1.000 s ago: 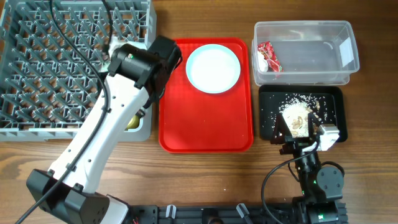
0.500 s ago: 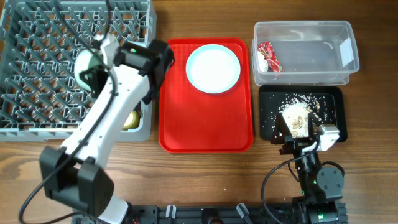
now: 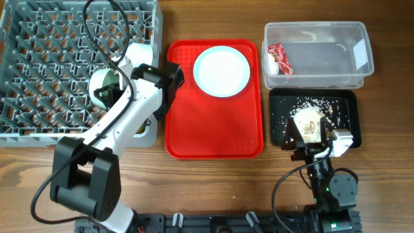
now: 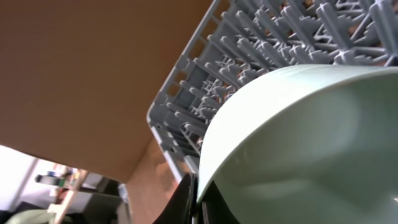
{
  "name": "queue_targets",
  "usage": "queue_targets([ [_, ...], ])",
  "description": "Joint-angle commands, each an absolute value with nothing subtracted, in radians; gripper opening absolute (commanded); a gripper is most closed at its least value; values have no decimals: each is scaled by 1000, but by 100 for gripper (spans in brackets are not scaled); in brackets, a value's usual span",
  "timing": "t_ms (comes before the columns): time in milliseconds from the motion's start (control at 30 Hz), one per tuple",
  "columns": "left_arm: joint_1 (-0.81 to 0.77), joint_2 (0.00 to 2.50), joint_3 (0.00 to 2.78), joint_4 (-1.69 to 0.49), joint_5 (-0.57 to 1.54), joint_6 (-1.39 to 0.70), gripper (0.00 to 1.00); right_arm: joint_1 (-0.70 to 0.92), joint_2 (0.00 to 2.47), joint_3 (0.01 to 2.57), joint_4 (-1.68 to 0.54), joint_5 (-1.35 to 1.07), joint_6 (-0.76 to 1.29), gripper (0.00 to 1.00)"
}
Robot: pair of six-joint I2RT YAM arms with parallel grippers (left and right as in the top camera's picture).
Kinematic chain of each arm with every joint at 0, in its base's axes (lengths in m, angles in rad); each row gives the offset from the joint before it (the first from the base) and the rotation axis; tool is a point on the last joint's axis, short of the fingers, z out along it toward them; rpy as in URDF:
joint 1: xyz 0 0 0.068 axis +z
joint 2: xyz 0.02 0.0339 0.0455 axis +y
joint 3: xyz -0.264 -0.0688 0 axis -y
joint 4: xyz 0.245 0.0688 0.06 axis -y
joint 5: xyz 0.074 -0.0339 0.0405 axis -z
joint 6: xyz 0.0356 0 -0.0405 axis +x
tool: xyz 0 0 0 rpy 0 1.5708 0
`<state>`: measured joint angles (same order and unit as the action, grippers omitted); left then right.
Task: Sort waste into correct bins and load items into the dishwasher rack
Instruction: 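Carry the green bowl into the dish rack with the left gripper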
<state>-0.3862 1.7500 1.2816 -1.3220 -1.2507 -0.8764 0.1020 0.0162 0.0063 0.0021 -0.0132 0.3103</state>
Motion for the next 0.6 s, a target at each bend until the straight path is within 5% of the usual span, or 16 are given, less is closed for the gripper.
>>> queue_targets([
  [0,-349,1751,1251,-1253,-1256,-841,4,107,5,5,9,7,317,100],
  [567,-336,1751,1242,-1173,-1128,-792,8,107,5,5,9,7,318,100],
])
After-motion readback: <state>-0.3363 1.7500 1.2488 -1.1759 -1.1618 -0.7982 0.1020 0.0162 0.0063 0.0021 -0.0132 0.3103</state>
